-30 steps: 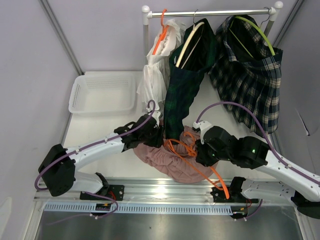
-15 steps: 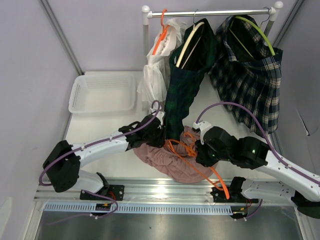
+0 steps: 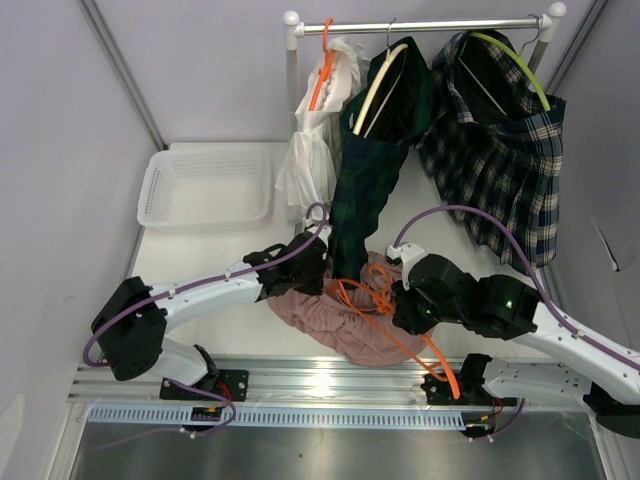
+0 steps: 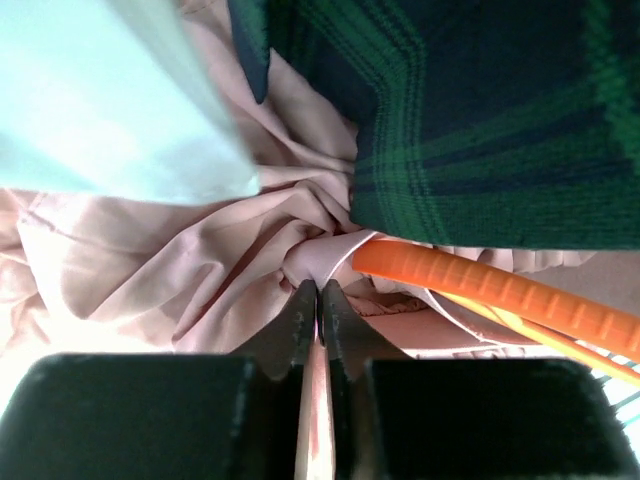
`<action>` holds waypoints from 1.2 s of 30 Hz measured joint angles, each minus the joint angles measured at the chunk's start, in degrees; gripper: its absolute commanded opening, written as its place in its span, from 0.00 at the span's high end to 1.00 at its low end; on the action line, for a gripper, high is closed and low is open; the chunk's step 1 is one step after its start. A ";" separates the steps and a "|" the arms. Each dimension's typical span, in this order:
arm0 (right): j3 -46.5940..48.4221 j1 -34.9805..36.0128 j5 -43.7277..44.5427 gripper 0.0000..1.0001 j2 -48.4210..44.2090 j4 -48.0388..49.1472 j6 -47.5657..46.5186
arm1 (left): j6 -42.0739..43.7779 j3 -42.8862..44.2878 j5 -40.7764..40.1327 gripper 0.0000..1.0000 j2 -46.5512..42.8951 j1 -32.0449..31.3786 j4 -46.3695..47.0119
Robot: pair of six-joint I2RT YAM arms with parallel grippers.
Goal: Place the skirt on the hanger
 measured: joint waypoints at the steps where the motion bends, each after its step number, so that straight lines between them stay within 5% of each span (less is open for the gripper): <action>1: 0.00 0.00 -0.02 1.00 0.00 0.00 -0.02 | 0.00 0.00 -0.22 0.99 -0.04 -0.02 -0.22; 10: 1.27 2.05 -0.48 1.00 1.57 1.27 -1.70 | 0.11 2.93 -0.74 1.00 -3.08 -0.07 -4.68; 23: 16.04 4.76 7.74 1.00 7.74 -1.53 -5.38 | 0.11 5.44 -1.27 1.00 -6.01 -0.13 -8.28; 36: 16.41 6.08 8.39 1.00 8.13 -2.62 -5.29 | 0.09 5.42 -1.27 1.00 -6.32 -0.13 -8.90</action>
